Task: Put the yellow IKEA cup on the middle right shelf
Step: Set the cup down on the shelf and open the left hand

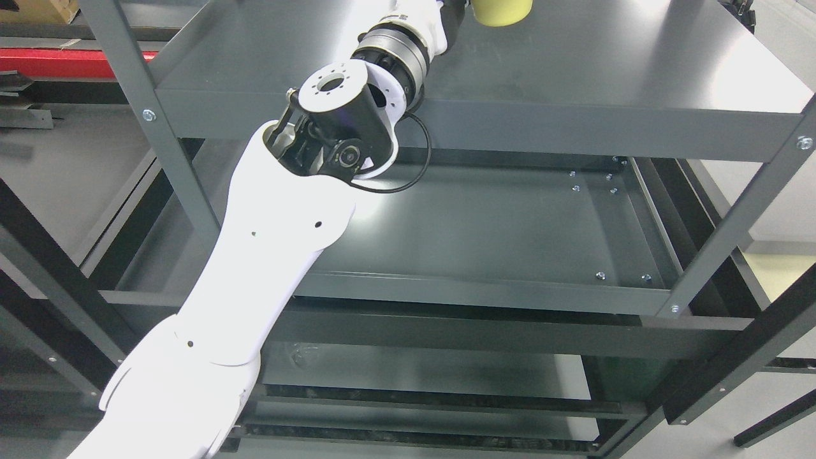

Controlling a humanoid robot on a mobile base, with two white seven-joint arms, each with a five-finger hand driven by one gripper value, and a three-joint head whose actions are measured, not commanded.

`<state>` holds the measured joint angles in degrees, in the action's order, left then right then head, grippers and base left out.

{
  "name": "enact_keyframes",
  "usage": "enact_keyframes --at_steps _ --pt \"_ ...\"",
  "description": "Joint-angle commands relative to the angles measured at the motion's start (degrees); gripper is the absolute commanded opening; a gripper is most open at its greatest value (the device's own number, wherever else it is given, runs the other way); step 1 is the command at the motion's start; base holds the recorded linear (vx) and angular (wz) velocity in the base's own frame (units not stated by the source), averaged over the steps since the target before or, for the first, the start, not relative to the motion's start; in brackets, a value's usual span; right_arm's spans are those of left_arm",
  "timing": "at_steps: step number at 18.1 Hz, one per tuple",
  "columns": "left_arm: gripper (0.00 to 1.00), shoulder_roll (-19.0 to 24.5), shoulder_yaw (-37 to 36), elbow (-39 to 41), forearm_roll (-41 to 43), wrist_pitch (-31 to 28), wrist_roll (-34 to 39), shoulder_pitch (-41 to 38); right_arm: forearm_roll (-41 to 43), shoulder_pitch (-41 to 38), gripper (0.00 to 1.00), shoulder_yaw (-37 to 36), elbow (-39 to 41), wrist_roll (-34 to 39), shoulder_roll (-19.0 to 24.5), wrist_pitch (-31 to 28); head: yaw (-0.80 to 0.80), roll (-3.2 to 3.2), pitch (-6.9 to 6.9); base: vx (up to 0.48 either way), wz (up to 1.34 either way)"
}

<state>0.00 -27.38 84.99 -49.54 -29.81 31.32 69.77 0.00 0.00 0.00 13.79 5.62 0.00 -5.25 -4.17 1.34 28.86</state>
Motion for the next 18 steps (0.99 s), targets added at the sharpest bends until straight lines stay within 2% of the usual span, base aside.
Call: enact_keyframes --at_steps 1,3,4,6,8,9,11,16,18 --pt "0.07 1.0 -4.4 -5.1 -0.7 -1.3 1.2 2.2 1.4 -0.6 0.99 1.0 0.0 -12.3 -1.0 0.0 0.0 0.0 0.0 0.0 0.0" --pt "0.23 1.0 -5.3 -5.1 -0.5 -1.3 1.2 2.6 1.4 -0.6 0.99 1.0 0.0 -12.3 -1.0 0.0 0.0 0.0 0.0 0.0 0.0" --pt "0.35 1.0 -5.7 -5.0 -0.4 -1.4 1.1 3.0 1.4 -0.6 0.99 1.0 0.0 -12.3 -1.0 0.0 0.0 0.0 0.0 0.0 0.0" --pt "0.51 1.0 -6.0 -4.9 0.1 -1.4 1.1 3.2 1.4 -0.6 0.99 1.0 -0.1 -12.3 -1.0 0.0 0.0 0.0 0.0 0.0 0.0" --pt "0.72 1.0 -7.1 -4.8 0.9 -1.5 1.1 3.1 1.4 -0.6 0.99 1.0 -0.1 -12.3 -1.0 0.0 0.0 0.0 0.0 0.0 0.0" --pt "0.78 1.0 -7.3 -4.7 1.5 -1.6 1.1 3.1 1.4 -0.6 0.99 1.0 0.0 -12.3 -1.0 0.0 0.0 0.0 0.0 0.0 0.0" --pt "0.86 1.0 -7.7 -4.6 2.8 -2.0 1.1 3.2 1.4 -0.6 0.99 1.0 0.0 -12.3 -1.0 0.0 0.0 0.0 0.0 0.0 0.0" --pt "0.98 1.0 -7.8 -4.1 6.6 -2.5 0.9 3.1 1.4 -0.6 1.0 1.0 0.0 -12.3 -1.0 0.0 0.0 0.0 0.0 0.0 0.0" --pt "0.99 1.0 -7.7 -3.4 8.3 -2.5 0.9 3.1 1.4 -0.6 0.99 1.0 0.0 -12.3 -1.0 0.0 0.0 0.0 0.0 0.0 0.0"
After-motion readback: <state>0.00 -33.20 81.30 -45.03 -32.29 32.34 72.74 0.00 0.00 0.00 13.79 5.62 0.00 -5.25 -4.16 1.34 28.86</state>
